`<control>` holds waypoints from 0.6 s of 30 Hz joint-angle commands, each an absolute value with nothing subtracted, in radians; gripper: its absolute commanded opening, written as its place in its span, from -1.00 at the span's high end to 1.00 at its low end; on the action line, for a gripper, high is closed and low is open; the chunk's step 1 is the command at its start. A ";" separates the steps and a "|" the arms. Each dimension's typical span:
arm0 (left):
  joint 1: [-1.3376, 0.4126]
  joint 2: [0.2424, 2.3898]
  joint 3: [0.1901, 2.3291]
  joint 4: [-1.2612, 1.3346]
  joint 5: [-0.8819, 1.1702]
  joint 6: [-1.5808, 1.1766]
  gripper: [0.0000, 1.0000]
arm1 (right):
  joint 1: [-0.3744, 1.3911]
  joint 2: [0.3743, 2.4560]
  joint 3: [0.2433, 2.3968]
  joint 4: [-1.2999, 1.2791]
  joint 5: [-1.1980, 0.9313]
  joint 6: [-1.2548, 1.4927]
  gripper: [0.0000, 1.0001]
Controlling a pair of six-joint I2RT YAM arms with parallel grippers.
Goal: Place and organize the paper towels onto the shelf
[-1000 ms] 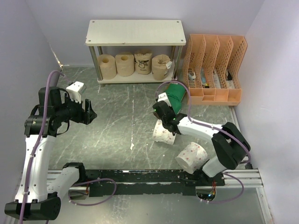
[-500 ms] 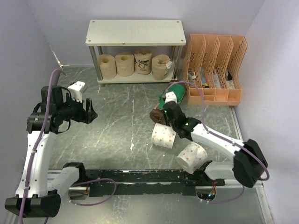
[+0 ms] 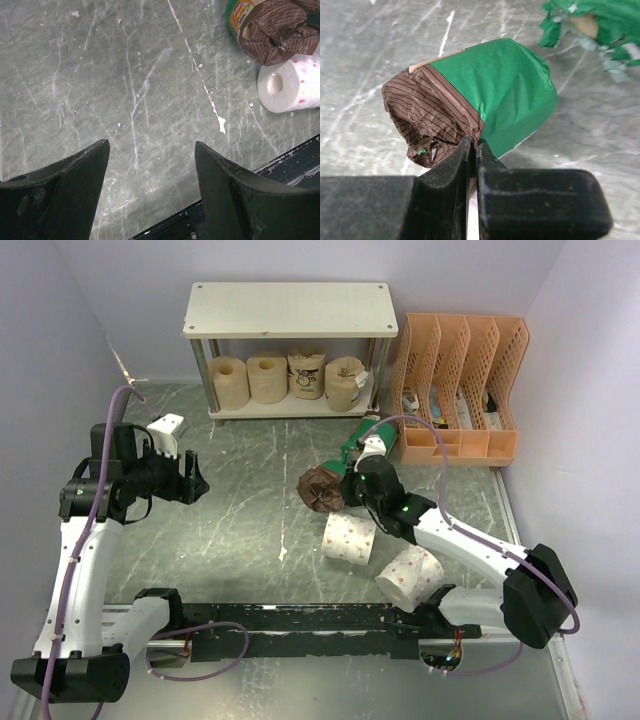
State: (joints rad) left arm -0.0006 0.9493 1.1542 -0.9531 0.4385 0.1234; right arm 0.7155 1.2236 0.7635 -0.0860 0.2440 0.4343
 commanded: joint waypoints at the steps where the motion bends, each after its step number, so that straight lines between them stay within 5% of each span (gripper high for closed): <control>1: 0.011 0.938 1.150 -0.927 0.431 0.123 -0.60 | 0.663 1.196 0.686 0.169 0.076 0.676 1.00; 12: 0.010 0.930 1.150 -0.925 0.428 0.121 -0.60 | 0.537 1.194 0.743 0.307 -0.108 0.923 1.00; 18: 0.010 0.926 1.150 -0.925 0.427 0.121 -0.60 | 0.525 1.301 0.841 0.127 -0.081 0.819 1.00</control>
